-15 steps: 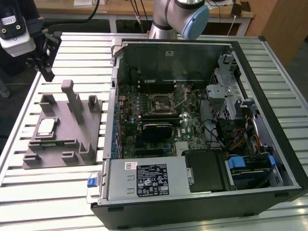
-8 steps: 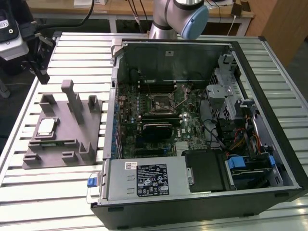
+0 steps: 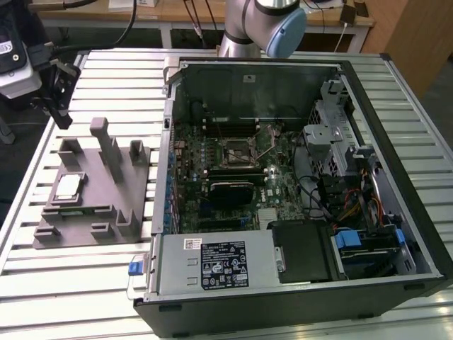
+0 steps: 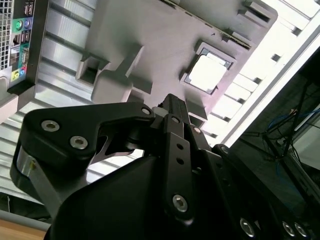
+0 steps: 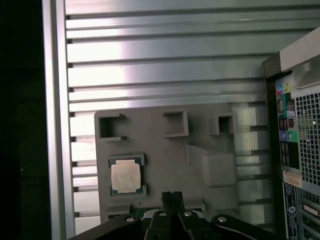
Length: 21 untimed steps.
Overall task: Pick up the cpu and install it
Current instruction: 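Reach for the cpu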
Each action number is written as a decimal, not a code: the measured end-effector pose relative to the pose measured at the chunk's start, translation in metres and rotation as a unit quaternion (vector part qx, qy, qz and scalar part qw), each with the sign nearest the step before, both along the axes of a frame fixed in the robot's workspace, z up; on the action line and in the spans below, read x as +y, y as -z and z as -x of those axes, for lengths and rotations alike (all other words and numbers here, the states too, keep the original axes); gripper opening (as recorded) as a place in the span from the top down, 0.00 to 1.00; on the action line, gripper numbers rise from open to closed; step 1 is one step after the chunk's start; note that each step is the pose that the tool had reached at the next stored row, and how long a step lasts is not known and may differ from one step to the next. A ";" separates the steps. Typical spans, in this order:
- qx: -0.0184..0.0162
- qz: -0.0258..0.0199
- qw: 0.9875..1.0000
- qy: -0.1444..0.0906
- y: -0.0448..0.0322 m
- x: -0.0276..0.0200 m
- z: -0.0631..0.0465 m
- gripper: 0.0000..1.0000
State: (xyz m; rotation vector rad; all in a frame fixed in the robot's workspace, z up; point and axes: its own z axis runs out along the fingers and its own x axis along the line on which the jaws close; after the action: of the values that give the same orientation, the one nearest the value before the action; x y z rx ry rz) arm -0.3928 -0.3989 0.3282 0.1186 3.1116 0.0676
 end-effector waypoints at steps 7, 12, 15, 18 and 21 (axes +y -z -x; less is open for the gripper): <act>0.000 0.000 1.000 0.000 0.0109 0.0000 0.005 0.89; 0.000 0.000 1.000 0.000 0.0172 0.0000 0.008 0.89; 0.000 0.000 1.000 0.000 0.0197 0.0000 0.010 0.89; 0.000 0.000 1.000 0.000 0.0220 0.0000 0.013 0.89; 0.000 0.000 1.000 0.000 0.0240 0.0000 0.016 0.89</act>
State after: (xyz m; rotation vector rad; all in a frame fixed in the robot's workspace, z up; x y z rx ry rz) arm -0.4088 -0.3989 0.3042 0.1186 3.1115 0.0677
